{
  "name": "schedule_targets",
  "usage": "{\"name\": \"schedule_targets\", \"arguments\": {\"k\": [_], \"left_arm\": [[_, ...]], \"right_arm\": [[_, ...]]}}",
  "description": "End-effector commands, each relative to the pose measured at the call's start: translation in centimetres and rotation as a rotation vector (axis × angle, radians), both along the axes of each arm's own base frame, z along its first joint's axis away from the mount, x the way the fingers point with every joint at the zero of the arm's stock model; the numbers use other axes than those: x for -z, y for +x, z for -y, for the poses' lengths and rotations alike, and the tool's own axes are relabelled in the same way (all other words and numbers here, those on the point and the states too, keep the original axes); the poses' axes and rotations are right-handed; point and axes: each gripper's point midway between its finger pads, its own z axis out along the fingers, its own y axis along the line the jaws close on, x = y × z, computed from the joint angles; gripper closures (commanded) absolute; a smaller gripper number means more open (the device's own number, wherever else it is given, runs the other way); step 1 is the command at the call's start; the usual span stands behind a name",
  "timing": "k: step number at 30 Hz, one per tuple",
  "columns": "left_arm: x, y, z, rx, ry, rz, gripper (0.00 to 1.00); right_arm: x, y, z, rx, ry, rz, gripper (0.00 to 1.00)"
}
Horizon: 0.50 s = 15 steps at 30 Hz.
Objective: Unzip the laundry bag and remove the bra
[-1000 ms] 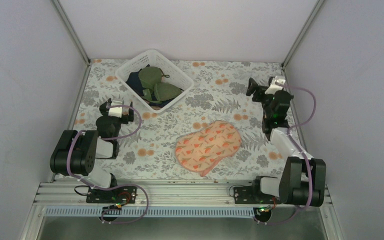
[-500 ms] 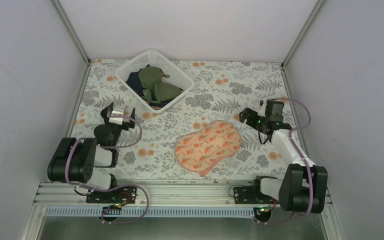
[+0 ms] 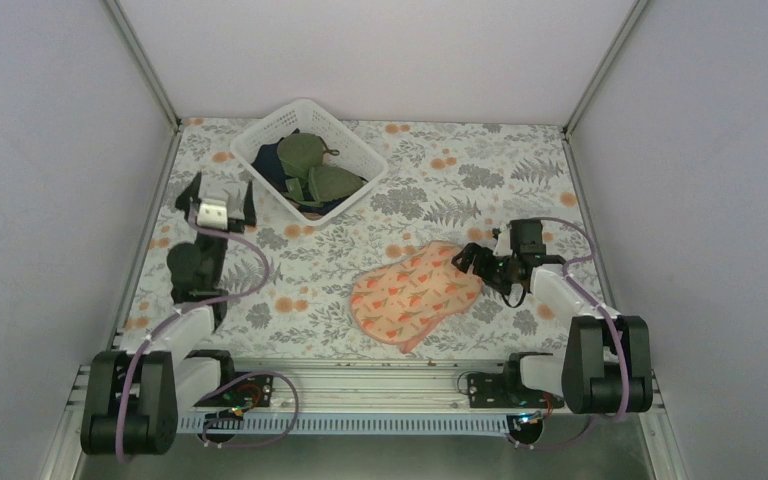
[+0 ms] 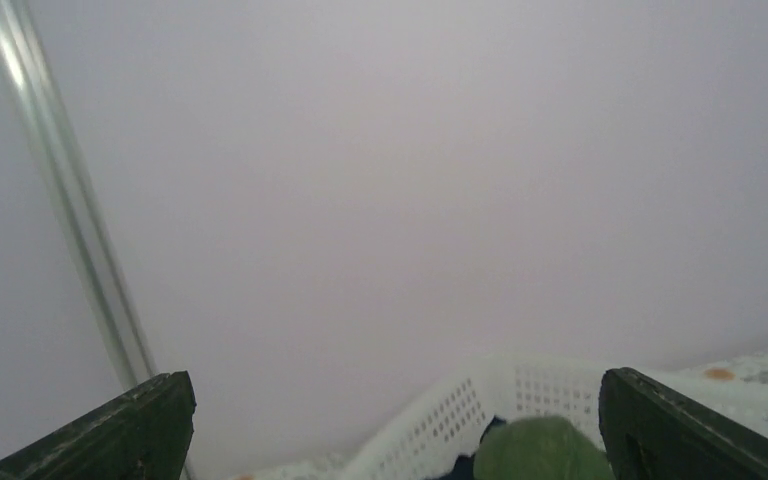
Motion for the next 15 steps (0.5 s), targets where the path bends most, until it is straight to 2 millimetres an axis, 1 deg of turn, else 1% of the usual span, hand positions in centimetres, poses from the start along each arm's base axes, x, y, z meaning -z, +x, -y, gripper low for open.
{"name": "schedule_targets", "arguments": {"k": [1, 2, 3, 5, 6, 8, 10, 11, 14, 15], "left_arm": [[-1.3, 2.4, 2.3, 0.141, 0.013, -0.299, 0.0], [-2.3, 2.2, 3.6, 0.222, 0.011, -0.335, 0.0], [-3.4, 2.0, 4.6, 0.283, 0.003, -0.356, 0.0], [-5.1, 0.8, 6.4, 0.405, -0.02, -0.365, 0.0], [-5.8, -0.1, 7.4, 0.475, -0.038, -0.361, 0.0], [-6.3, -1.6, 9.0, 0.597, -0.08, -0.365, 0.0], [-6.3, -2.8, 10.1, 0.678, -0.135, -0.393, 0.0], [-6.1, -3.3, 10.6, 0.714, -0.15, -0.406, 0.0], [-6.0, -5.0, 12.0, 0.803, -0.162, -0.416, 0.0], [-5.9, -5.4, 12.3, 0.826, -0.159, -0.419, 0.0]], "right_arm": [[0.8, -0.9, -1.5, -0.035, 0.05, -0.022, 0.01], [0.8, -0.9, -1.8, -0.05, 0.059, -0.018, 0.03], [0.7, -1.0, -2.1, -0.065, 0.069, -0.014, 0.07], [0.2, -0.8, -2.9, -0.103, 0.098, 0.008, 0.3], [-0.3, -0.6, -3.3, -0.122, 0.112, 0.026, 0.47], [-1.6, -0.2, -4.1, -0.17, 0.138, 0.069, 0.7], [-3.5, 0.4, -5.1, -0.238, 0.16, 0.136, 0.92], [-4.6, 0.7, -5.7, -0.273, 0.166, 0.17, 0.96], [-8.5, 1.0, -8.0, -0.429, 0.163, 0.297, 0.96], [-10.1, 1.0, -9.1, -0.498, 0.157, 0.349, 0.96]]}}
